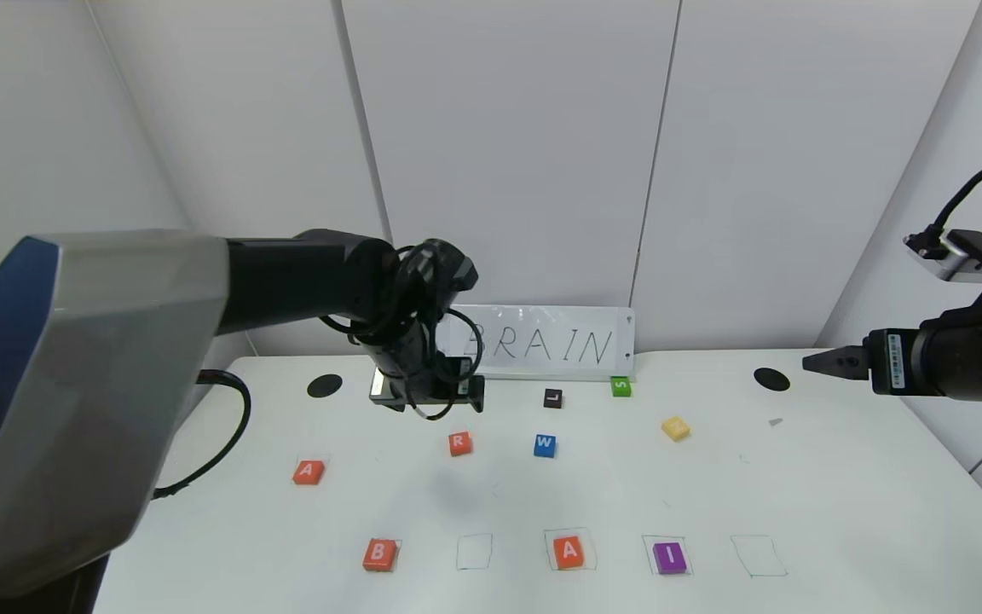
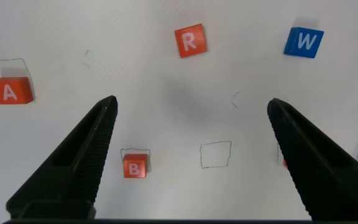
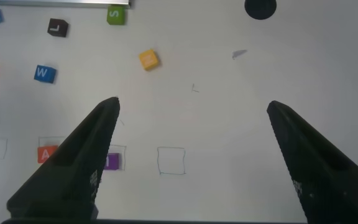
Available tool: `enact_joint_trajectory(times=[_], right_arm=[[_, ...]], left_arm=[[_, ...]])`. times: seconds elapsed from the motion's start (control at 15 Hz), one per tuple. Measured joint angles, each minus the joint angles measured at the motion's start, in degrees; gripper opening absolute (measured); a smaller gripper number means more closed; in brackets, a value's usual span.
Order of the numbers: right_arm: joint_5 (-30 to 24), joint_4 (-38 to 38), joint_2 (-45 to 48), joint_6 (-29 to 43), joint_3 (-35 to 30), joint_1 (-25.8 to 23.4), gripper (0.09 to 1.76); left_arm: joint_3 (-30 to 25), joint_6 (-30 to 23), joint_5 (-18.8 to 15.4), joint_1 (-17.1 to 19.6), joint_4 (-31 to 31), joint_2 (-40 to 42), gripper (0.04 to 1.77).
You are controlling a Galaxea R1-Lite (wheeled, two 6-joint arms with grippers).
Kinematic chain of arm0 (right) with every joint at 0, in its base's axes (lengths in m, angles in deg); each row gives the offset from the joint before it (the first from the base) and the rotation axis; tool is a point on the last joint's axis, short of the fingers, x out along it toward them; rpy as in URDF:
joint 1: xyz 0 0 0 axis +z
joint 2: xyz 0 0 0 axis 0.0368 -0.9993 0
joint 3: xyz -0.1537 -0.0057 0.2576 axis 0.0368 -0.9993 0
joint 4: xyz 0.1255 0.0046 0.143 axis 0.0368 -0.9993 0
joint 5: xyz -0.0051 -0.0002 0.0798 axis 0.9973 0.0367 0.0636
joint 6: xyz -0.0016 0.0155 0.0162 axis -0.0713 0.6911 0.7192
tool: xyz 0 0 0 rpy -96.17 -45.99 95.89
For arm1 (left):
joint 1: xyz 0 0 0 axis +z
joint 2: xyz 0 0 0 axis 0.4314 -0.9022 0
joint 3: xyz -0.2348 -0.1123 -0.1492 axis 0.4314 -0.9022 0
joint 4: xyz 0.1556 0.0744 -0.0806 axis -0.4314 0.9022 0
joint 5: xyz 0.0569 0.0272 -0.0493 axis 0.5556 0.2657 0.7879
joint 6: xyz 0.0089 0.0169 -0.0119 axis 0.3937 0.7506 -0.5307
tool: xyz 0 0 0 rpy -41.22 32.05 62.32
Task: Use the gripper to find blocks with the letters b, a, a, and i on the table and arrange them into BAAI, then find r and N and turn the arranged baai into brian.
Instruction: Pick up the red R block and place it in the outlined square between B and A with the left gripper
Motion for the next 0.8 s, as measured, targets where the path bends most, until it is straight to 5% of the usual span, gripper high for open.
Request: enact_joint_trajectory(times=[0.8], right_arm=[[0.1,0.1,-0.2,0.0,0.0,0.0,1.71]], left_arm=[[0.6,-5.1,4.4,-0.2,-8.7,-9.6,1.72]])
